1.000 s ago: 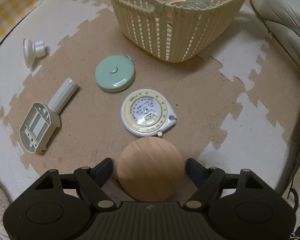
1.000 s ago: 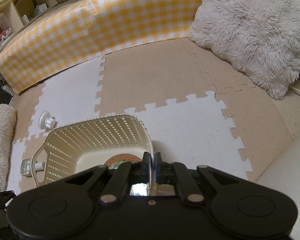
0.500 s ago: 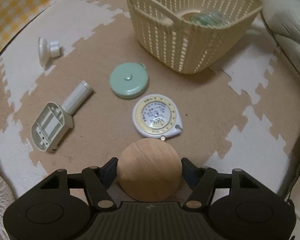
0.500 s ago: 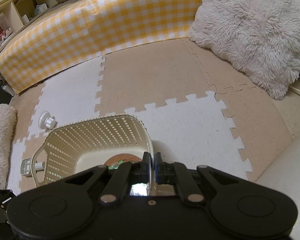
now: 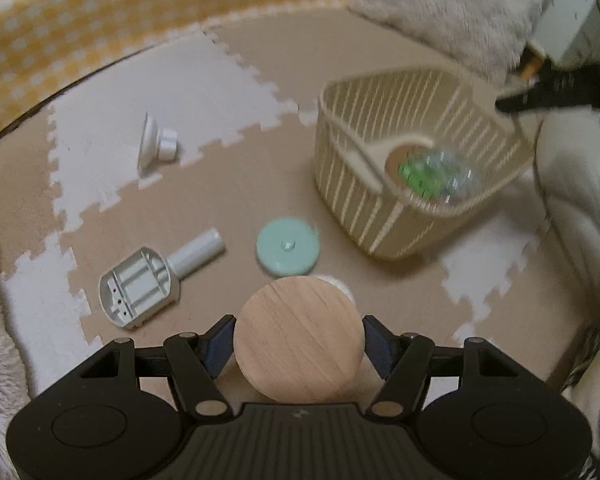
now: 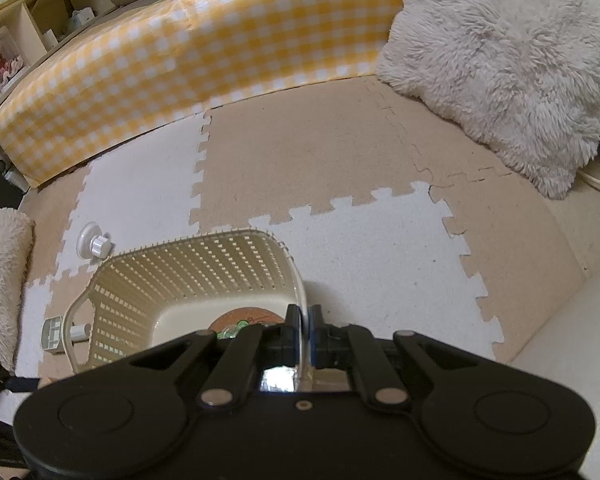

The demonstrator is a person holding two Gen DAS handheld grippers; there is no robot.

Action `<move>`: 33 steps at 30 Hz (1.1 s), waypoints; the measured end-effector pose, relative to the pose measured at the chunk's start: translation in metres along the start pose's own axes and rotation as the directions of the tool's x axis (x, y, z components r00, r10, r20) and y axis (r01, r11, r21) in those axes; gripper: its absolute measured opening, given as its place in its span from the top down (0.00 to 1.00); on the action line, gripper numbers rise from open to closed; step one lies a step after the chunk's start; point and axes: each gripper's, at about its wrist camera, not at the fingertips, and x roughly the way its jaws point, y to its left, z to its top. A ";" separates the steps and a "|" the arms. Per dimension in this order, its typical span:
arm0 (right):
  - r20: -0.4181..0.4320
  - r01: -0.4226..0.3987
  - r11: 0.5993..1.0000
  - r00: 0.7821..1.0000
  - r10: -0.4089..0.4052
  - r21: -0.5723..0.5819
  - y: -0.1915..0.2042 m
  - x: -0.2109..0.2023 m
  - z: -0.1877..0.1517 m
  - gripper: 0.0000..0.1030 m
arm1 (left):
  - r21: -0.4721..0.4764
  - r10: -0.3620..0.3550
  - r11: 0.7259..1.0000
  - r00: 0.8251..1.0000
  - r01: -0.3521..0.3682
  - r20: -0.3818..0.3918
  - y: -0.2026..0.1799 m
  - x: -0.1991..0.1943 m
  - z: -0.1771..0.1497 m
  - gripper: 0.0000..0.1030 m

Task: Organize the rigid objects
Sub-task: 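Carry the wooden coaster with the left gripper into the basket and release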

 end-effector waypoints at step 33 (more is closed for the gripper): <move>-0.008 -0.025 0.999 1.000 0.025 0.026 -0.004 0.000 0.001 0.95 | -0.052 -0.155 0.984 0.968 0.168 0.196 -0.128 0.058 0.108 0.34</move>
